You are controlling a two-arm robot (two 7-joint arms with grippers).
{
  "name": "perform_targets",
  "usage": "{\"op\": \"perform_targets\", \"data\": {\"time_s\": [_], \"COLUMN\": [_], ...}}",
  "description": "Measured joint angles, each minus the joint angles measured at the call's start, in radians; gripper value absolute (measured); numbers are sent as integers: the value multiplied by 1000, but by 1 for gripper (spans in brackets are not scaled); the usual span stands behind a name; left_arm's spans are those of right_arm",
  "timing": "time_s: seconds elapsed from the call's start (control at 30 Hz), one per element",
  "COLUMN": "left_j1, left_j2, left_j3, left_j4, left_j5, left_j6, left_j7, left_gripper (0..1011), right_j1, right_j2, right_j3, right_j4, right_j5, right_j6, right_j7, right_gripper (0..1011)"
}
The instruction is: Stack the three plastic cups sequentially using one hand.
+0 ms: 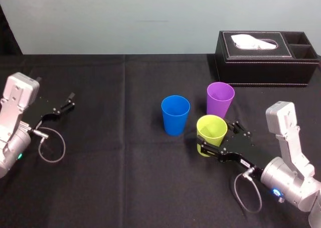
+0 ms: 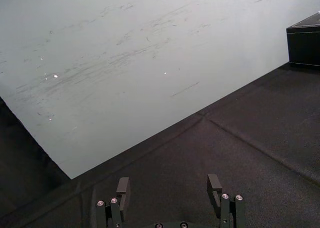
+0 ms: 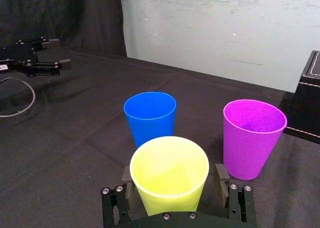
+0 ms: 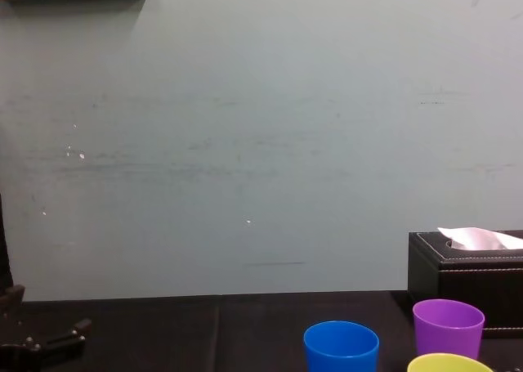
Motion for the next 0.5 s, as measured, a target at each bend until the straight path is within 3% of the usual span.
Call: {"op": "perform_targets", "data": {"time_s": [0.5], "left_j1": [0], "left_j2": [0], "left_j3": [0], "left_j4": [0], "left_j5": [0], "left_j6": [0], "left_j7": [0], "left_gripper": [1011], "right_j1": [7], "right_j2": [-7], "right_j3": [0], "right_j4": [9], "right_j5": [-3], "right_j6": [6], "right_j7": [9], "right_gripper": [995]}}
